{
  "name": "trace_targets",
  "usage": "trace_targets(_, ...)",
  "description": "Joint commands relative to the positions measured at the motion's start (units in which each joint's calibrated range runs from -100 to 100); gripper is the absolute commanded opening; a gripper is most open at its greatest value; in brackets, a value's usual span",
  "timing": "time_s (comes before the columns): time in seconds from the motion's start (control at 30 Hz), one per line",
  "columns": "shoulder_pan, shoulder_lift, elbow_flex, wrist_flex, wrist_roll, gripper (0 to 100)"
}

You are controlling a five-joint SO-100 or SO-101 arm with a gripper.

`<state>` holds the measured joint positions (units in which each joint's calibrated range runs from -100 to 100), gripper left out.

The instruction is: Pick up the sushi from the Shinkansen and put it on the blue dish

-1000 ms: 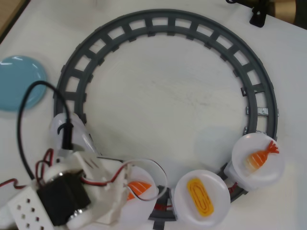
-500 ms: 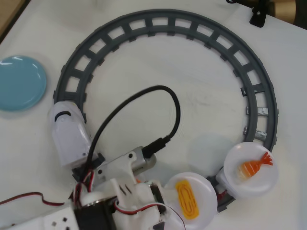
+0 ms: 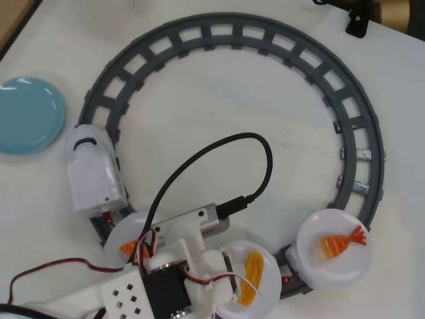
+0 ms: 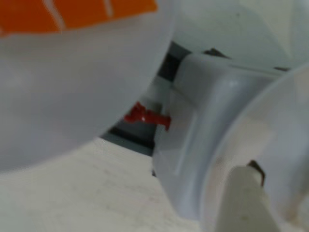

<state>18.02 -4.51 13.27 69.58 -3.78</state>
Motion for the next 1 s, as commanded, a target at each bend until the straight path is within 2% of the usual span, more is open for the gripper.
trace_targets(0.0, -0.9, -5.6, -4.2, 1.9, 0.0, 19)
trace_targets(0.13, -3.9, -10.5, -3.8, 3.1, 0.0, 27)
trace_targets(0.33, -4.2, -15.9, -4.0, 4.5, -0.1, 27)
trace_targets(0.47, -0.9, -15.4, -4.7, 2.2, 0.7, 27)
trace_targets(0.63, 4.2, -10.0, -7.0, 0.2, 6.1, 27)
trace_targets(0.8, 9.7, -5.2, -12.7, 0.4, 15.4, 27)
trace_targets(0.97, 10.4, -2.8, -14.3, 0.4, 24.2, 27)
